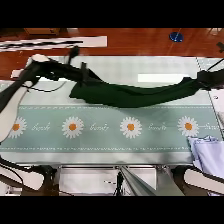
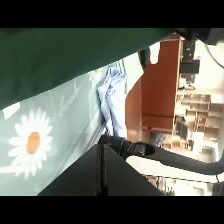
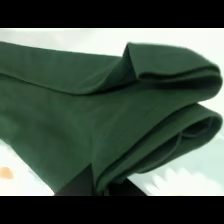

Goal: Fold the shirts.

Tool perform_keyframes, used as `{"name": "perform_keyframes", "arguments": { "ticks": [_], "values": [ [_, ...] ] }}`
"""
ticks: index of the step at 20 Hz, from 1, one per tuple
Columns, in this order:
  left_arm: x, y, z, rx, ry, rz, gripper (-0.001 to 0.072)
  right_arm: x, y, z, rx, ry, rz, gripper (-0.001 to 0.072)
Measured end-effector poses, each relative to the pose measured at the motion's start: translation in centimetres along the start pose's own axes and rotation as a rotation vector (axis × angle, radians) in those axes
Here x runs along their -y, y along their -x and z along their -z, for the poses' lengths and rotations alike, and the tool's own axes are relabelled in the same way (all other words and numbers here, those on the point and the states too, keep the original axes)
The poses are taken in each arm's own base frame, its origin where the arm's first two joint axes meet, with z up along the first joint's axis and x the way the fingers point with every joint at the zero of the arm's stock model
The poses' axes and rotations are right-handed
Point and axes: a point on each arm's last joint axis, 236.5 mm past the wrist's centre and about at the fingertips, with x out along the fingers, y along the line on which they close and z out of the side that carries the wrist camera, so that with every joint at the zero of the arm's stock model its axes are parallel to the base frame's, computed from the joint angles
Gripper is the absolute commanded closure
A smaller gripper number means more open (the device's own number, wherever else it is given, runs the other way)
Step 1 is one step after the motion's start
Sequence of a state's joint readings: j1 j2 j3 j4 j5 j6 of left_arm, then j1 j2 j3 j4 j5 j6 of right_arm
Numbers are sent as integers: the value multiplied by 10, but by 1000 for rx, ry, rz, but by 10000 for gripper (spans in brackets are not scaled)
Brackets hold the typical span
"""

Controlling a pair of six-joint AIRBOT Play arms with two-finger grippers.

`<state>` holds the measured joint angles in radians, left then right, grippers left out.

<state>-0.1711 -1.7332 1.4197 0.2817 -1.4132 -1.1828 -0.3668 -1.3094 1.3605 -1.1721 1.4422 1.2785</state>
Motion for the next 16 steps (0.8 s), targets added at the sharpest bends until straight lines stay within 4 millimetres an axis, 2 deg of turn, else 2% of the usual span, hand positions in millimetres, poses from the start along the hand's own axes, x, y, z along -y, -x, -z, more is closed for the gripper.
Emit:
{"name": "perform_keyframes", "arguments": {
  "ticks": [5, 9, 13, 16],
  "values": [
    [13, -86, 20, -36, 8, -40, 684, 0, 39, 15, 30, 16, 95, 685],
    [11, -142, 36, -36, 2, -81, 684, -6, 57, 21, 61, 21, 110, 685],
    [-5, -176, 43, -25, 35, -106, 684, -28, 63, 23, 75, 27, 40, 685],
    [-18, -190, 43, -16, 85, -102, 685, -49, 65, 26, 72, 33, -41, 685]
  ]
}}
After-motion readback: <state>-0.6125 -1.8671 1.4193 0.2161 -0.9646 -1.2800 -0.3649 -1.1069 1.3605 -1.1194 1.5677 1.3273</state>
